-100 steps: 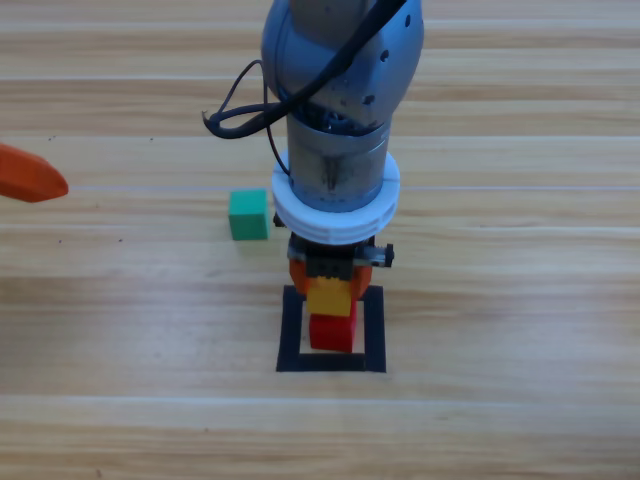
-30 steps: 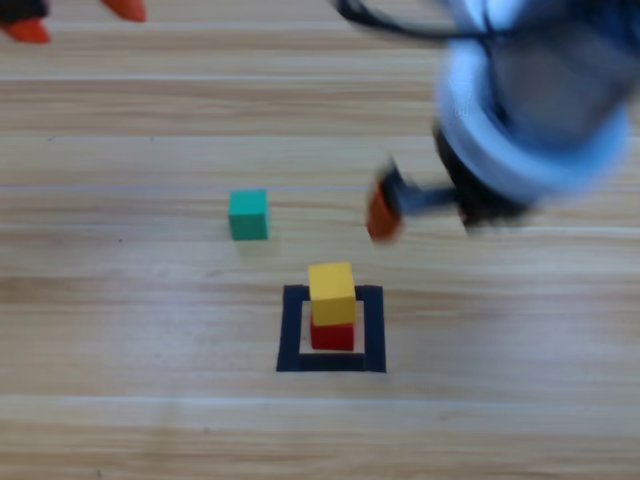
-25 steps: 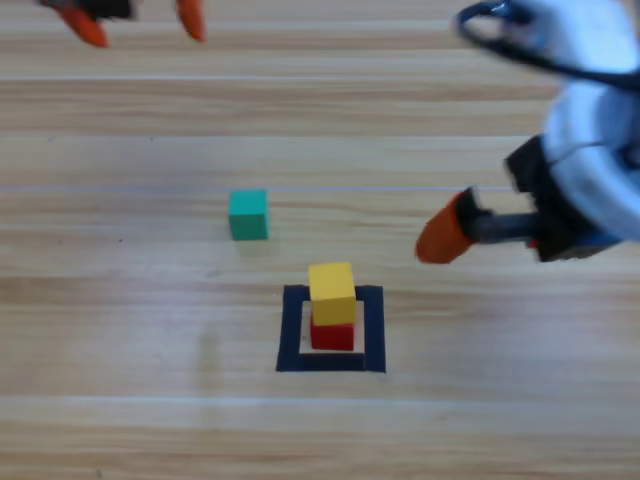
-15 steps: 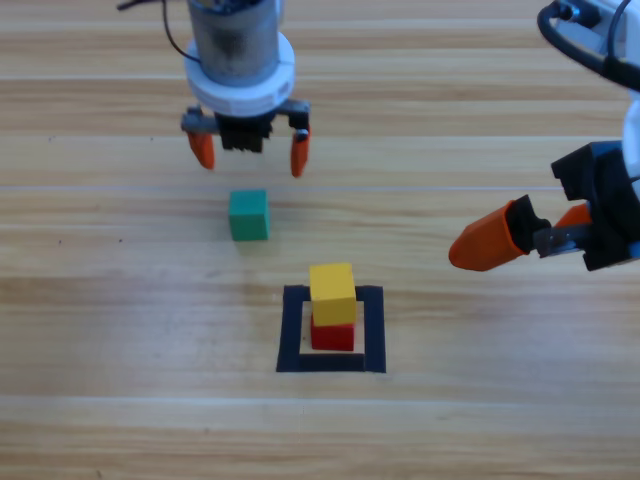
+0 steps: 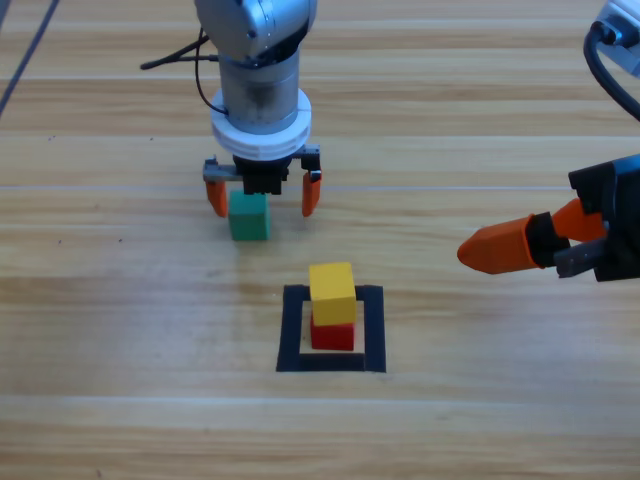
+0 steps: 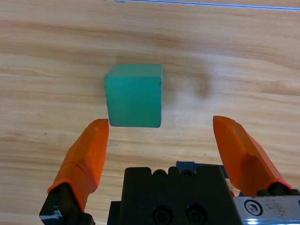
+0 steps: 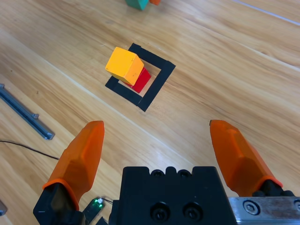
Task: Stack the blocks in the rectangular block: red at the bottom, yellow in the middle, green on top
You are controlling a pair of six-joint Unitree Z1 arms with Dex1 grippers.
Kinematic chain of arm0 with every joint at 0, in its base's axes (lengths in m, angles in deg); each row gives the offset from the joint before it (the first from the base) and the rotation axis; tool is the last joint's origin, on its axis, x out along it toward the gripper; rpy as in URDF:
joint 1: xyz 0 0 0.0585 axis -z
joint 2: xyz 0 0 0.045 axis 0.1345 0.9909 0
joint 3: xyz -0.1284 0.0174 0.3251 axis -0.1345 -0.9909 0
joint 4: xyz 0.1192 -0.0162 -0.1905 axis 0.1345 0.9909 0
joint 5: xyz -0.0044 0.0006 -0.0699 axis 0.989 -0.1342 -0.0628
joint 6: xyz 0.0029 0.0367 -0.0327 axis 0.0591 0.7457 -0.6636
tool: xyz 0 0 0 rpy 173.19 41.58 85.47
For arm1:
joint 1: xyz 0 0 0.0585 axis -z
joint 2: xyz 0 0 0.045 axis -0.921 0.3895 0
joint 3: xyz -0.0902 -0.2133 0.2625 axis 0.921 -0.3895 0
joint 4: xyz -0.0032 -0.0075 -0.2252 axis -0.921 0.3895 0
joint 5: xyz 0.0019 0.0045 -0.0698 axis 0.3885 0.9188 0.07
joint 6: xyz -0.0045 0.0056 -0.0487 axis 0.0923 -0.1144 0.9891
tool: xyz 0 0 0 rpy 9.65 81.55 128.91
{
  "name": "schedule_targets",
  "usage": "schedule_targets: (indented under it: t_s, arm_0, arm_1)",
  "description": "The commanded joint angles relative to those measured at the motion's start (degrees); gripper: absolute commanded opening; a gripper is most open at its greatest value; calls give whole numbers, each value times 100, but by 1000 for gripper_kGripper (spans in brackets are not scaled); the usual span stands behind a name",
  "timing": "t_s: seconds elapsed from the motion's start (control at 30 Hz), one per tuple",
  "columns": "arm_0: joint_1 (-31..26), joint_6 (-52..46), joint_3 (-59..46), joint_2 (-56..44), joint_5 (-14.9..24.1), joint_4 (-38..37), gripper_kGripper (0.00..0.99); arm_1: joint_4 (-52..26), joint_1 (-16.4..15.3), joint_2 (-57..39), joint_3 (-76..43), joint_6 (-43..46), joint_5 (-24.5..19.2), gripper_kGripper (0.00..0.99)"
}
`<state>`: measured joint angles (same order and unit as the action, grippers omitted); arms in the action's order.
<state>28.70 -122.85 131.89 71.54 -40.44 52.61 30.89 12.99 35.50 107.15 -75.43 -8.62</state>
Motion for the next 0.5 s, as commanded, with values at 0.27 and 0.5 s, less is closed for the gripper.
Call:
schedule_targets:
  t_s: [0.27,0.5]
  arm_0:
    - [-523,-264,214,399,-323,27,945]
    - [-540,-185,223,504,-314,27,946]
  arm_1:
    - [-144,144,214,-136,83,-119,990]
    - [-135,144,293,-118,92,-119,990]
